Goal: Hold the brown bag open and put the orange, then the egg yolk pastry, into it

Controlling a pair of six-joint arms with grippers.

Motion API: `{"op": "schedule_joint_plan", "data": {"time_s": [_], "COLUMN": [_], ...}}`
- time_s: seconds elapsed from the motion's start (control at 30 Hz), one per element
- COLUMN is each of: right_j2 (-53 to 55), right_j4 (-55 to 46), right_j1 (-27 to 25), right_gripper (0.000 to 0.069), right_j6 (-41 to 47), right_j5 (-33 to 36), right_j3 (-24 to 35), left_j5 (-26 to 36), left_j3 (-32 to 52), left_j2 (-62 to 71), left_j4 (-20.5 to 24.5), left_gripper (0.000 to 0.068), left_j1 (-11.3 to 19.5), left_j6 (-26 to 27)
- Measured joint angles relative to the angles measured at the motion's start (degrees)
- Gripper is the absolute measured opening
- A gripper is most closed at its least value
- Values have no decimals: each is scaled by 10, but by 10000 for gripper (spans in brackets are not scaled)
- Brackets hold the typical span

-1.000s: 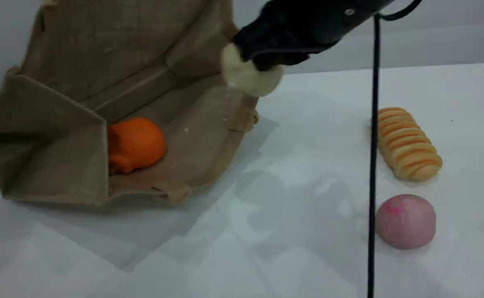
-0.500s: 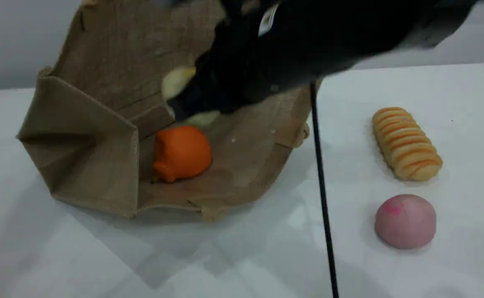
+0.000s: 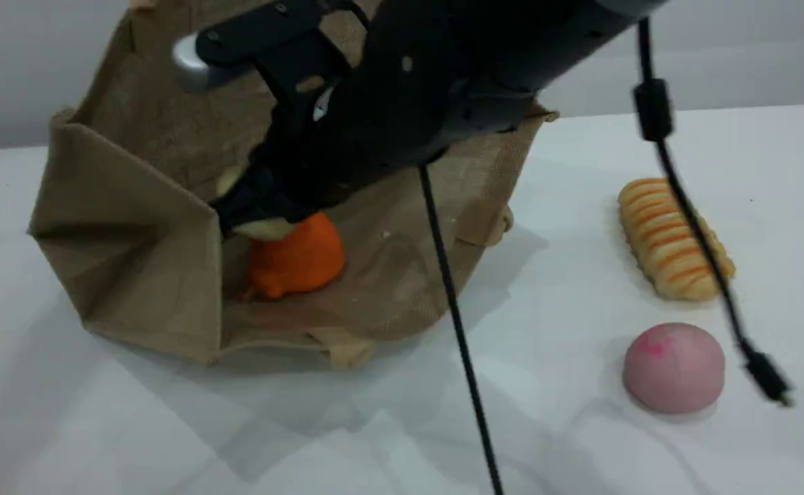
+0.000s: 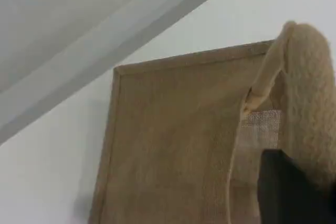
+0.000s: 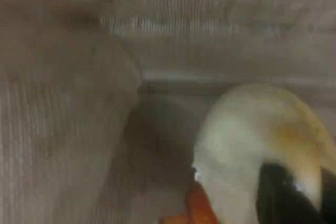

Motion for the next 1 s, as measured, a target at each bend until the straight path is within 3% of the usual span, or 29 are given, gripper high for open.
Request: {"op": "schedule_joint_plan", "data": {"time_s": [0.07, 0.27, 0.37, 0.47, 1.0], "right_j2": [1, 0, -4, -20, -178], "right_j4": [0, 7, 7, 7, -50], "right_j1": [-4, -23, -34, -41, -132], "right_gripper": [127, 414, 505, 533, 535], "right_j6": [0, 0, 0, -1, -4], "right_j5": [5, 32, 63, 92, 287], "right_j3": [-11, -11, -11, -11, -11], "left_j5": [0, 0, -1, -1, 0], "left_j3": [0, 0, 0, 0, 0], "left_j2": [0, 0, 0, 0, 0], "left_j4": [0, 1, 1, 1, 1], "left_gripper": [78, 78, 78, 78, 78], "left_j1": [0, 0, 0, 0, 0], "left_j6": [0, 0, 0, 0, 0]}}
